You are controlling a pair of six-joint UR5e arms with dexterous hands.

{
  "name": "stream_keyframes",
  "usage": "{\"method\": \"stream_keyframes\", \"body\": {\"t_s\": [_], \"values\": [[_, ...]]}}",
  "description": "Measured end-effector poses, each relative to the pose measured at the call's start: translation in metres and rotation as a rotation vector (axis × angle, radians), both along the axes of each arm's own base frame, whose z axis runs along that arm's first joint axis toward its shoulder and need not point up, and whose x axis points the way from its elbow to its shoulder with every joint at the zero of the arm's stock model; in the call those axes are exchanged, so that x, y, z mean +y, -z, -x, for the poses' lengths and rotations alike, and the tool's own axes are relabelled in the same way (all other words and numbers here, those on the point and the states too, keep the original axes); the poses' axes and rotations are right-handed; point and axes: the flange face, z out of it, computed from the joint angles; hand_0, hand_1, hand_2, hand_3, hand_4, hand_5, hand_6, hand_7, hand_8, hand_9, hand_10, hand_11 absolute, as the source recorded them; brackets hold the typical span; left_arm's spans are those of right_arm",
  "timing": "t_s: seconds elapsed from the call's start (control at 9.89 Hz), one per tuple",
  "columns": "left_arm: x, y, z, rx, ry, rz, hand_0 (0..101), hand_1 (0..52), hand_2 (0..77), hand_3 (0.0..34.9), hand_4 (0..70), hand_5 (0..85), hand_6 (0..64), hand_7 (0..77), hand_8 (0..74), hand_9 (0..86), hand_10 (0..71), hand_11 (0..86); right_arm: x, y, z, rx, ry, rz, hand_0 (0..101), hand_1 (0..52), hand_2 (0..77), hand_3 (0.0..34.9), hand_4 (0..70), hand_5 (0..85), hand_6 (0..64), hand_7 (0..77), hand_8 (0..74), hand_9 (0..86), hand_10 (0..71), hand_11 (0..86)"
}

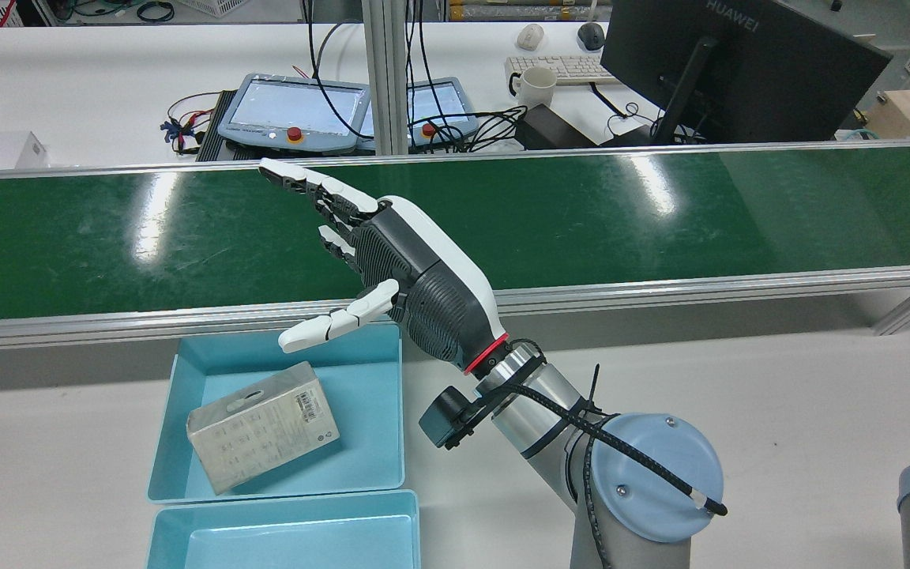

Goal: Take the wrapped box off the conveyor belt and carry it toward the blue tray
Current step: 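Move the open right hand along the belt to its far end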

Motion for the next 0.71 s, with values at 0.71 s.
{"method": "stream_keyframes", "body": {"t_s": [0.71], "values": [[0.000, 0.000, 0.000, 0.000, 0.000, 0.000, 0, 0.0, 0.5, 0.0, 0.0, 0.5, 0.0, 0.5, 0.5, 0.0, 0.5, 0.0, -0.054, -0.031, -0.132, 0.162, -0.114, -0.027, 46, 13.1, 14.7, 30.5, 15.3, 13.1, 0.0, 15.3, 0.0, 1.6, 0.0, 1.1]]}}
